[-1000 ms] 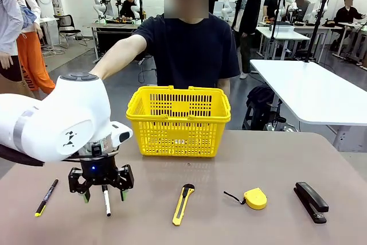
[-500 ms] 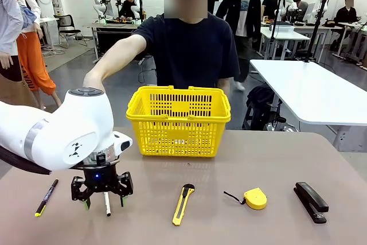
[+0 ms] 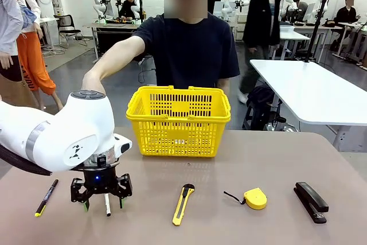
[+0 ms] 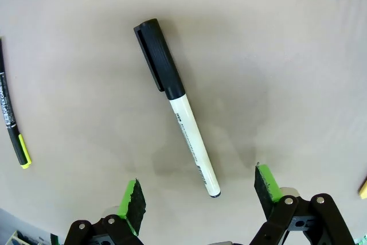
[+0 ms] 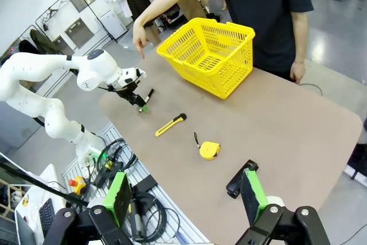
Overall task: Place the items the person wants into the basket.
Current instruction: Pick up the item the person points to and place it in the Market Basket.
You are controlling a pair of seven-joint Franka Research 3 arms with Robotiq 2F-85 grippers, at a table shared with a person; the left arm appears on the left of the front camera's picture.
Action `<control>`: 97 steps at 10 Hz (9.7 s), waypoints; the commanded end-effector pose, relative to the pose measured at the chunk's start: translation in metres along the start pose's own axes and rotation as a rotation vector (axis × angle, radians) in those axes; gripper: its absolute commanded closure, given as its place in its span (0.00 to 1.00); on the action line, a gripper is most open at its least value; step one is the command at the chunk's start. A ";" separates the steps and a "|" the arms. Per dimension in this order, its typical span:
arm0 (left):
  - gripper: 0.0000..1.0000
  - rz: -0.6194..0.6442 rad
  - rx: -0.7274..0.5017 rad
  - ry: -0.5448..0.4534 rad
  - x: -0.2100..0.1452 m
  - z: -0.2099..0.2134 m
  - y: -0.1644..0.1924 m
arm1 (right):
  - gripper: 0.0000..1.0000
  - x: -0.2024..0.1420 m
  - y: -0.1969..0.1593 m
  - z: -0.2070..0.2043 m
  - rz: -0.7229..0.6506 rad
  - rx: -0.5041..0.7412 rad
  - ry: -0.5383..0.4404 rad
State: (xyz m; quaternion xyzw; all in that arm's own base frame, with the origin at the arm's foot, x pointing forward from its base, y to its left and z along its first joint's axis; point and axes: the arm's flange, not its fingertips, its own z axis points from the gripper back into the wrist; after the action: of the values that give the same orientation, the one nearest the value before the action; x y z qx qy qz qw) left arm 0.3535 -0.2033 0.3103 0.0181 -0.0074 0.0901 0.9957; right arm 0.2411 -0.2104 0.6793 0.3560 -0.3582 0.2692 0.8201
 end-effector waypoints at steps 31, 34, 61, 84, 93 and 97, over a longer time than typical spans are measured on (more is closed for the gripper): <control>0.89 -0.219 -0.099 0.014 -0.095 0.293 0.123 | 0.00 0.003 0.000 0.002 0.019 0.015 -0.011; 0.89 -0.692 -0.101 0.205 0.021 0.335 0.054 | 0.00 0.003 0.000 0.002 0.019 0.015 -0.011; 0.89 -0.833 0.124 -0.050 0.241 0.186 -0.184 | 0.00 0.003 0.000 0.002 0.019 0.015 -0.011; 0.00 -0.736 0.015 -0.012 0.233 0.172 -0.178 | 0.00 0.003 0.000 0.002 0.019 0.015 -0.011; 0.00 -0.646 -0.087 -0.160 0.057 0.271 0.022 | 0.00 0.003 0.000 0.002 0.019 0.015 -0.011; 0.00 -0.622 -0.049 -0.146 0.055 0.266 0.034 | 0.00 0.003 0.000 0.002 0.019 0.015 -0.011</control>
State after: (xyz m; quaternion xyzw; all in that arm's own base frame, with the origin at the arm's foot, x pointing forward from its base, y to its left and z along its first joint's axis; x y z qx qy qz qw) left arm 0.3987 -0.1664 0.5746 0.0040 -0.0725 -0.2168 0.9735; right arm 0.2408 -0.2103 0.6798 0.3539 -0.3572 0.2717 0.8206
